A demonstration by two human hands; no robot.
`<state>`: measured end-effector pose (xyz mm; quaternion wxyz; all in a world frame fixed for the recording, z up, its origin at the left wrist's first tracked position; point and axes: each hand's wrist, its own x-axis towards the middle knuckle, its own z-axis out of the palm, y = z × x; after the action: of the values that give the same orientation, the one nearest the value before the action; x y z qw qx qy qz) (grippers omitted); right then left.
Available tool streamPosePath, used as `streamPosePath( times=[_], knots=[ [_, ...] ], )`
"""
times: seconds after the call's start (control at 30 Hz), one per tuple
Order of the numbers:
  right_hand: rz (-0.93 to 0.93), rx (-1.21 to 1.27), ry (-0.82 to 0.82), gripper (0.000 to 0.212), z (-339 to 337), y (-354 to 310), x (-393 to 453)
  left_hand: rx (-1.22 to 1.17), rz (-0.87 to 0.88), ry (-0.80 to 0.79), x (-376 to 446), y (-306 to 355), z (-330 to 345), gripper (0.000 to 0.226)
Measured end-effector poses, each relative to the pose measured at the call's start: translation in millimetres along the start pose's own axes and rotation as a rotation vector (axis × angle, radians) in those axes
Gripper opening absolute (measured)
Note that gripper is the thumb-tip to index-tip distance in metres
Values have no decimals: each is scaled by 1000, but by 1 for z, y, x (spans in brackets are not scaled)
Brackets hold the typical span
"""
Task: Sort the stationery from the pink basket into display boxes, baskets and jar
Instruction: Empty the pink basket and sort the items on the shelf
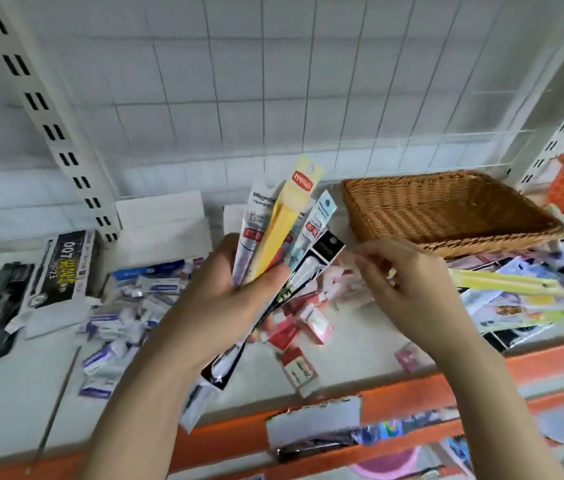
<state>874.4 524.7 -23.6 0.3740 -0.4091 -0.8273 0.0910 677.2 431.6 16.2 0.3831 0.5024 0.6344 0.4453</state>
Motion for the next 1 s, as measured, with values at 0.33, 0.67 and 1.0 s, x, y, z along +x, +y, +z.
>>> streamPosePath(
  times=[0.33,0.67,1.0],
  knots=[
    [44,27,8,20,-109,154,-13,11,-67,-11,44,52,192,6],
    [-181,242,-291,21,-121,177,-1,163,-29,-126,59,61,233,9],
    [-187,407,-271,11,-122,183,5,412,47,-75,62,58,215,32]
  ],
)
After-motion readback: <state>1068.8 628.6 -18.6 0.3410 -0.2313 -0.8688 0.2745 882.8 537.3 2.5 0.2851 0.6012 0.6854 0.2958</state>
